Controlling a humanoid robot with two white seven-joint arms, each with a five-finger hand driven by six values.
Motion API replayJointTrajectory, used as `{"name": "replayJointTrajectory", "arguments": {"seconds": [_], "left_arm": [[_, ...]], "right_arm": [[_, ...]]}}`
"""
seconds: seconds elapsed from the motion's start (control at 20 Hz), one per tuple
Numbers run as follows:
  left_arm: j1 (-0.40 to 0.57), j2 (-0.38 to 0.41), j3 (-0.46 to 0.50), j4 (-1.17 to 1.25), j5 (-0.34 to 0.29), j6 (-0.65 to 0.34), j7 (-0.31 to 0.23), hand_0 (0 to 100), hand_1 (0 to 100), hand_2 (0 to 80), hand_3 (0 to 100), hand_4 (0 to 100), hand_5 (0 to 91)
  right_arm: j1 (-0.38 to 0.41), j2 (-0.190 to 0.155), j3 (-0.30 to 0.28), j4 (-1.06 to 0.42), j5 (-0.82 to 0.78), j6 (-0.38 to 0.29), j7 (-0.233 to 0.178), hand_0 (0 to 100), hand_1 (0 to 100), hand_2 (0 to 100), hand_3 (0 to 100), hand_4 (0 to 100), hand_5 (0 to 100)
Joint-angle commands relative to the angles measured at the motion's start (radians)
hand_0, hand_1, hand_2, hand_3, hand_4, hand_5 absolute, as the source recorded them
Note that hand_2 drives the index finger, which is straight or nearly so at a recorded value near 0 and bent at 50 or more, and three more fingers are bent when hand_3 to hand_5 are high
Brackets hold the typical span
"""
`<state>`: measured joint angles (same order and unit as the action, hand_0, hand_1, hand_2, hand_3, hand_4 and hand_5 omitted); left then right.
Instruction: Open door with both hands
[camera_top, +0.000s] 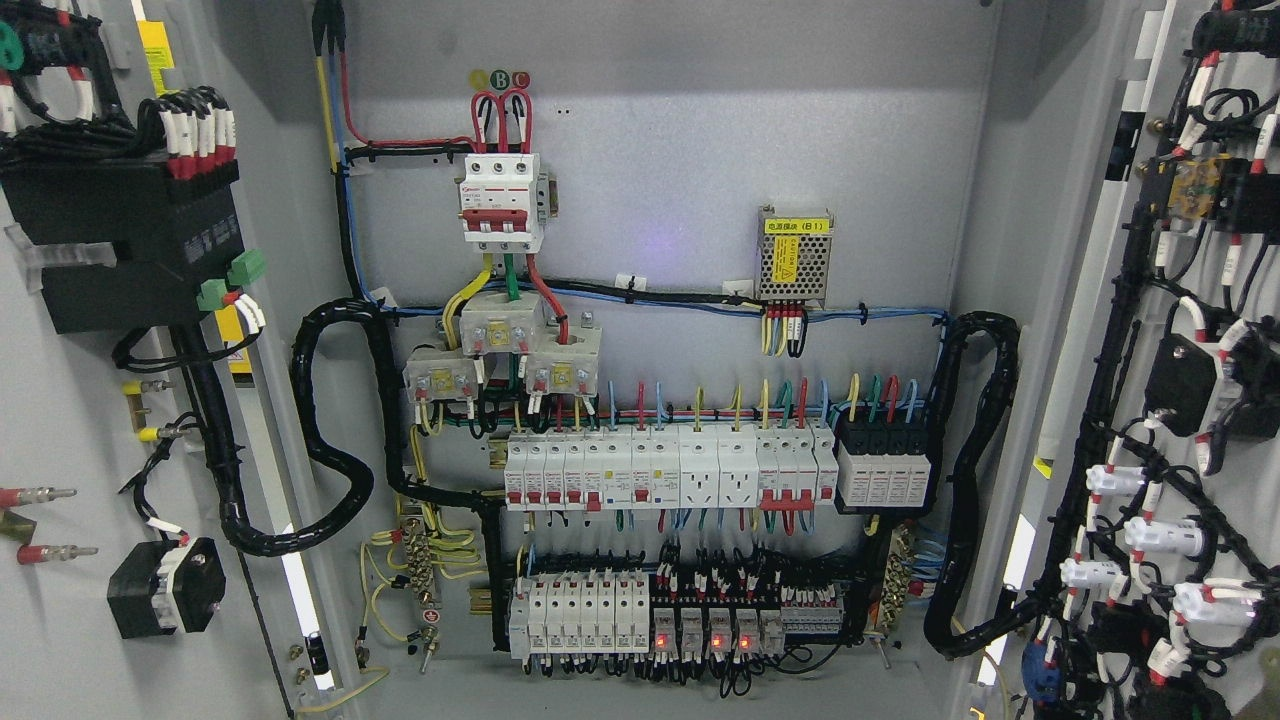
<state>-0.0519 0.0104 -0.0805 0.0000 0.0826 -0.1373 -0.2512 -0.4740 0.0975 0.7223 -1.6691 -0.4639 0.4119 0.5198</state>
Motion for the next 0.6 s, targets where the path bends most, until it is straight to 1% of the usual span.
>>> {"name": "replayJointTrajectory", "arguments": {"seconds": [0.0, 0.05, 0.1, 0.15, 0.25, 0.3, 0.4, 0.5, 0.55], "left_arm": [[0.001, 0.022, 0.001, 0.009, 0.003, -0.001, 0.000, 12, 56, 0.0, 0, 0, 0.0], [0.001, 0.022, 0.001, 0.008, 0.003, -0.005, 0.000, 12, 56, 0.0, 0, 0, 0.0], [0.001, 0.020, 0.001, 0.003, 0.003, -0.007, 0.000, 12, 56, 0.0, 0, 0, 0.0], [0.003, 0.019, 0.001, -0.001, 0.003, -0.011, 0.000, 12, 56, 0.0, 0, 0, 0.0], [0.030, 0.019, 0.005, -0.101, 0.005, -0.044, 0.000, 12, 56, 0.0, 0, 0, 0.0], [0.077, 0.019, 0.005, -0.212, 0.005, -0.070, 0.000, 12, 56, 0.0, 0, 0, 0.0], [0.197, 0.019, 0.005, -0.528, 0.005, -0.091, -0.003, 12, 56, 0.0, 0, 0, 0.0], [0.262, 0.017, 0.005, -0.737, 0.005, -0.093, -0.023, 12, 56, 0.0, 0, 0, 0.0], [0.277, 0.016, 0.005, -0.809, 0.005, -0.096, -0.040, 12, 56, 0.0, 0, 0, 0.0]], "right_arm": [[0.093, -0.091, -0.272, -0.039, 0.095, -0.016, -0.001, 0, 50, 4, 0, 0, 0], [0.130, -0.105, -0.305, -0.090, 0.146, -0.031, -0.003, 0, 50, 4, 0, 0, 0], [0.182, -0.113, -0.320, -0.142, 0.192, -0.054, -0.012, 0, 50, 4, 0, 0, 0], [0.234, -0.117, -0.323, -0.190, 0.233, -0.083, -0.035, 0, 50, 4, 0, 0, 0], [0.332, -0.119, -0.323, -0.247, 0.295, -0.175, -0.116, 0, 50, 4, 0, 0, 0], [0.378, -0.130, -0.325, -0.264, 0.306, -0.229, -0.154, 0, 50, 4, 0, 0, 0], [0.464, -0.154, -0.331, -0.285, 0.327, -0.330, -0.208, 0, 50, 4, 0, 0, 0], [0.532, -0.157, -0.348, -0.294, 0.346, -0.393, -0.233, 0, 50, 4, 0, 0, 0], [0.566, -0.159, -0.375, -0.304, 0.349, -0.436, -0.234, 0, 50, 4, 0, 0, 0]]}}
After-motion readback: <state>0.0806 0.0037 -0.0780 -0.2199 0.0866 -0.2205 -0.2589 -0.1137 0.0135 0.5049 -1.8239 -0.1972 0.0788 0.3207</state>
